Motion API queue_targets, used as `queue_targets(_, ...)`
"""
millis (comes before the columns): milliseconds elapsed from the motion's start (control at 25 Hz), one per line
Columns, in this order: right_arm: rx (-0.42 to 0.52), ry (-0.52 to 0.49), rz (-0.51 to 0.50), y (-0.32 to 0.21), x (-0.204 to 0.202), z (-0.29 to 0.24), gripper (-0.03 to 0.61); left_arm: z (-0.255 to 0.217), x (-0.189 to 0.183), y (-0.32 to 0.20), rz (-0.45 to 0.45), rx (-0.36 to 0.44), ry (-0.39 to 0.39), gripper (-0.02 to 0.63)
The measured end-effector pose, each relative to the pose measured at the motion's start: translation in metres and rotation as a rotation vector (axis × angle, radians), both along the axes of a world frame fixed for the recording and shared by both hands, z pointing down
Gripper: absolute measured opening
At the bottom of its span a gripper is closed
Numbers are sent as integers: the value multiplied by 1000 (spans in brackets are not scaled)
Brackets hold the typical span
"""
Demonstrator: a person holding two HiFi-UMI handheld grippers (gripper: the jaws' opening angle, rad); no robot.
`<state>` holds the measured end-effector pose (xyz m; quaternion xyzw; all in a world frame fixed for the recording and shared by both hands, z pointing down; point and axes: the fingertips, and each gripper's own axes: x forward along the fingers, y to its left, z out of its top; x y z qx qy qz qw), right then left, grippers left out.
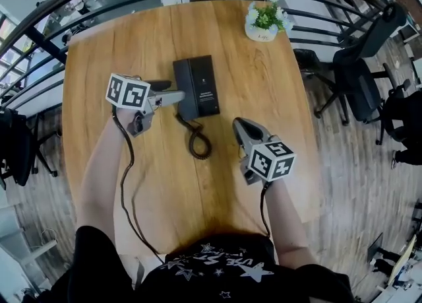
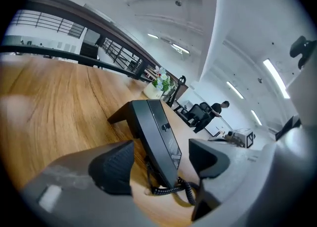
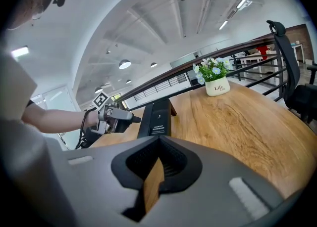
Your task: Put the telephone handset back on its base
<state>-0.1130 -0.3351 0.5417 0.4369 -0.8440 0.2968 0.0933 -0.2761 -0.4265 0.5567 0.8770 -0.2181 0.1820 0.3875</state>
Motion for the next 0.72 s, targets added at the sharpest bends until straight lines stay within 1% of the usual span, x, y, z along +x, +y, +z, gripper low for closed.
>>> queue_targets(120, 21, -6, -10, 7, -3, -16, 2, -15, -8, 12, -76, 21, 27, 347)
queue_targets(200, 36, -7, -17, 13, -2, -25, 2, -28, -9, 22, -120, 51, 43, 347)
queue_targets(440, 80, -20, -36, 37, -4, -57, 2, -64, -12, 74, -175, 172, 6, 347)
queue_targets(600, 105, -26, -77, 52, -8, -69, 2, -76, -3, 113, -197, 186, 39, 347)
queue_targets(720, 113, -20, -122, 68, -10, -73, 2, -75, 1, 141, -237, 186, 56, 347)
